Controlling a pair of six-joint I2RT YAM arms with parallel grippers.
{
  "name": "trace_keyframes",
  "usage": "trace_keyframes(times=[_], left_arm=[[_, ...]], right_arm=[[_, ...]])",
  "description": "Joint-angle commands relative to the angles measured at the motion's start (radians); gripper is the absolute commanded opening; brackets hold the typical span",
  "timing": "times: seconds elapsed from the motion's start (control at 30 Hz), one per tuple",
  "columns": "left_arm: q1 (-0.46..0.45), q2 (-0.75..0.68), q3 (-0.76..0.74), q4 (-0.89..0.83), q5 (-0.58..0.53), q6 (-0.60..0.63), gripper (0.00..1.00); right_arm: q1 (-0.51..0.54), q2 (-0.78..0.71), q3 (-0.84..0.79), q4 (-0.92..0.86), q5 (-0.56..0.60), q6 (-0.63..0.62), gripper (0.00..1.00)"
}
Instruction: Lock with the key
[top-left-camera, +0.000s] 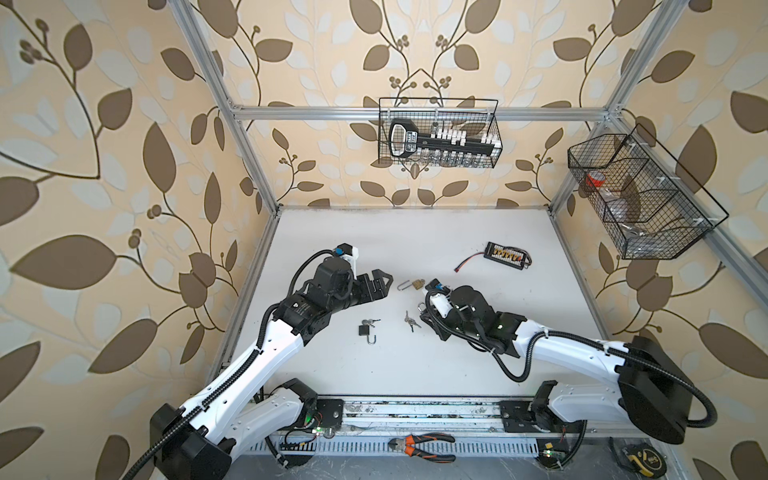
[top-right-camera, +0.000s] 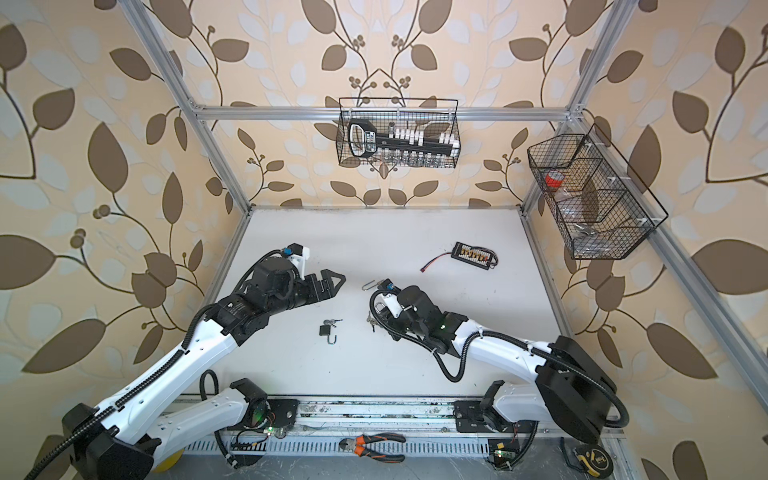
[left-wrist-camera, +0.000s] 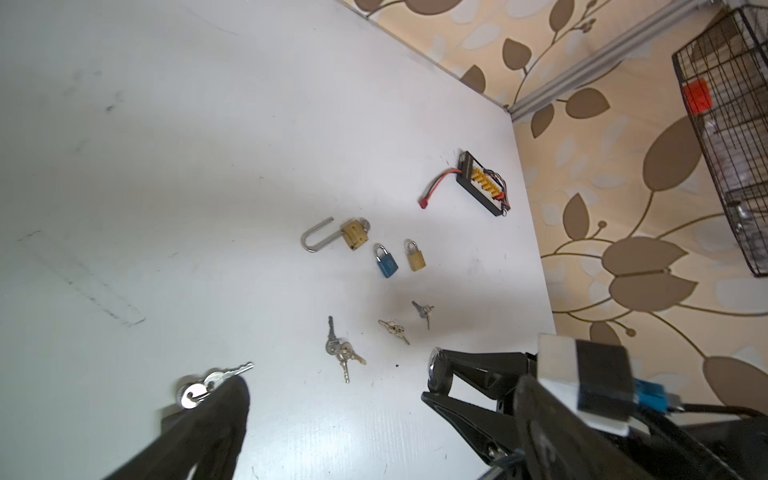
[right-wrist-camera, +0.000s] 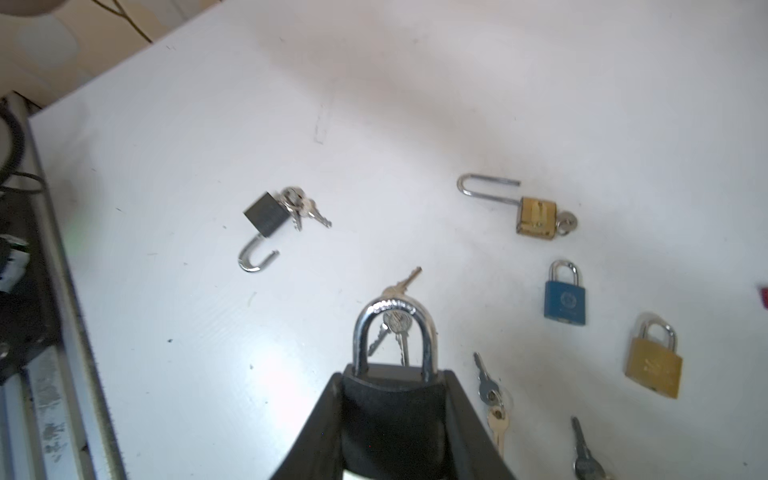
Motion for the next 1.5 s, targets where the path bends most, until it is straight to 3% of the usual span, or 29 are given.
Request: trace_keyframes(times=[0.0,0.57,1.47], left_arm=[[0.048,-0.048,-0.023,-0.028,0.013,-0.016,0.99],[0.262,-0.213,-0.142,-0.077,0.143,-0.061,0.99],[0.280,-0.226,-0.158,-0.085,0.191,-0.064,0.97]], right_arm=[[-0.009,0.068,0.097,-0.075,-0.009,0.014,0.00],[-0.085,0.463,0.436,-0.261,-0.003,-0.049,0.00],[-0.170,0.748,0.683,-0.310,0.022,-0.128,0.00]])
